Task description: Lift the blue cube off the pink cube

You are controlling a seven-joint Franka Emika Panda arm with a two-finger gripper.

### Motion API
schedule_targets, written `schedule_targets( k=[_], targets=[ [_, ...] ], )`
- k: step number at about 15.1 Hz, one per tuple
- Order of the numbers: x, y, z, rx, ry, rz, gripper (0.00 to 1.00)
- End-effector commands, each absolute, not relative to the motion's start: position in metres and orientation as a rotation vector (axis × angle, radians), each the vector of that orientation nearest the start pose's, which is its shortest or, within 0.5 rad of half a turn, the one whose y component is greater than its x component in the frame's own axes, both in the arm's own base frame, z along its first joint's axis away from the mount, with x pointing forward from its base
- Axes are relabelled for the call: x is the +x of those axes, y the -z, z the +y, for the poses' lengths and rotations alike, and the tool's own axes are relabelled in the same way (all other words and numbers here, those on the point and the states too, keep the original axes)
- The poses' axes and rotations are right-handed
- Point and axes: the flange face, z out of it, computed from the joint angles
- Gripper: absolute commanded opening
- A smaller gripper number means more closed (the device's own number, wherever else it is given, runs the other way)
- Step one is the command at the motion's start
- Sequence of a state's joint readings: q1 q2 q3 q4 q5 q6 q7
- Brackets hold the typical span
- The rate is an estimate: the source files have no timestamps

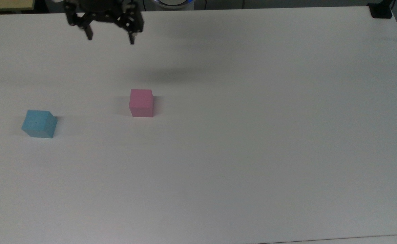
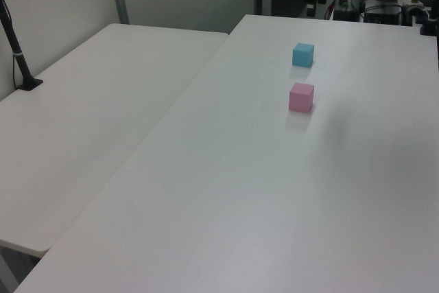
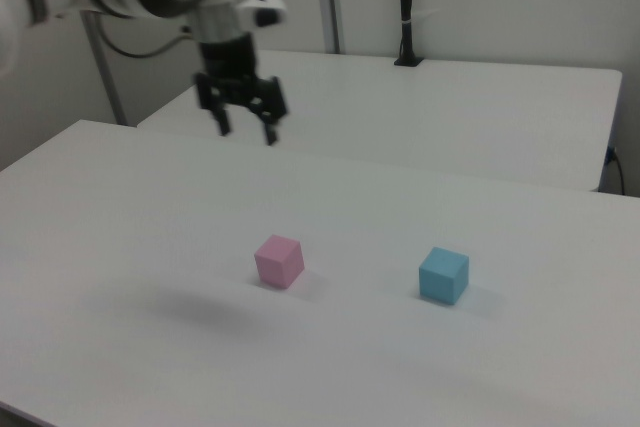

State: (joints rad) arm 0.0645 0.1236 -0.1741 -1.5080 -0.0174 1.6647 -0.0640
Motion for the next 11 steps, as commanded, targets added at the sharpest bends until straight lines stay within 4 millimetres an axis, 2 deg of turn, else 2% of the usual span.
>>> schedule_targets(
  k=[1,6,11],
  targets=[
    [0.563,-0.607,-0.017,-3.152,-0.012,-0.027,1.0],
    [0.564,-0.605,-0.006,-3.151,-0.019,-0.058,1.0],
    [0.563,-0.605,-0.007,-3.15,-0.031,-0.063,1.0]
  ],
)
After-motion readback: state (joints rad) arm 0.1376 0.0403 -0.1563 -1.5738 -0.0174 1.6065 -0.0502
